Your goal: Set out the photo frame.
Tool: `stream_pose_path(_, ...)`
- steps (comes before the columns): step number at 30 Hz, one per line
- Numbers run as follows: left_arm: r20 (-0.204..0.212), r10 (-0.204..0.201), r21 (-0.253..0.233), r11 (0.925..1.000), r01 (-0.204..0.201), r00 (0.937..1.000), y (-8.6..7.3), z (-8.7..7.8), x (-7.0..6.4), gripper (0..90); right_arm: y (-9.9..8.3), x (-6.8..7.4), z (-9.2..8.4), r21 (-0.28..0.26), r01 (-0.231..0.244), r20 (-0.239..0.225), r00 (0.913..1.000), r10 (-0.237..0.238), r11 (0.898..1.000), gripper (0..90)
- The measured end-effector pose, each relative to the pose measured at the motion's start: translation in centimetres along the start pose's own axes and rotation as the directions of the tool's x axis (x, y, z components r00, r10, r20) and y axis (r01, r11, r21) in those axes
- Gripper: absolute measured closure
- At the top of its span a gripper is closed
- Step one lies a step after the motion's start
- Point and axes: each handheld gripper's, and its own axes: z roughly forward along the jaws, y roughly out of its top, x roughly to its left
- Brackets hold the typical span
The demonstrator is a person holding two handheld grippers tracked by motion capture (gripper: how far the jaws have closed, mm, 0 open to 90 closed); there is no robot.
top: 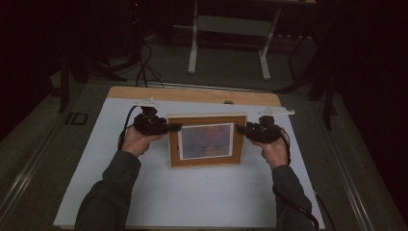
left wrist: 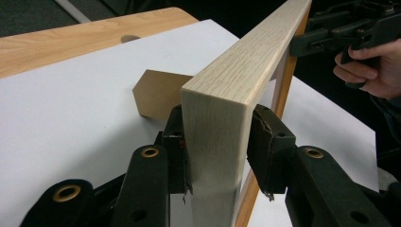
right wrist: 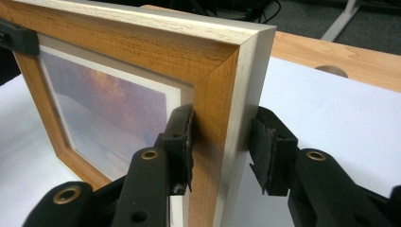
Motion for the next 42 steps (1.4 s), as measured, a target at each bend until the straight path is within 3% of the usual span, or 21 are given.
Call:
stream_pose_path(16, 0.016, 0.014, -0.004, 0.9999, -0.014, 0.9998, 0.2, 0.5, 0.2, 61.6, -0.8, 0.9, -1.0, -0.002, -0.041, 0.036, 0.9985, 0.041, 0.999, 62.0)
stream_pose_path(42, 0.003, -0.015, 0.009, 0.9998, 0.015, 0.9999, 0.2, 0.4, 0.0, 60.7, -0.8, 0.8, -1.1, 0.003, -0.046, 0.017, 0.9988, 0.046, 0.999, 62.1)
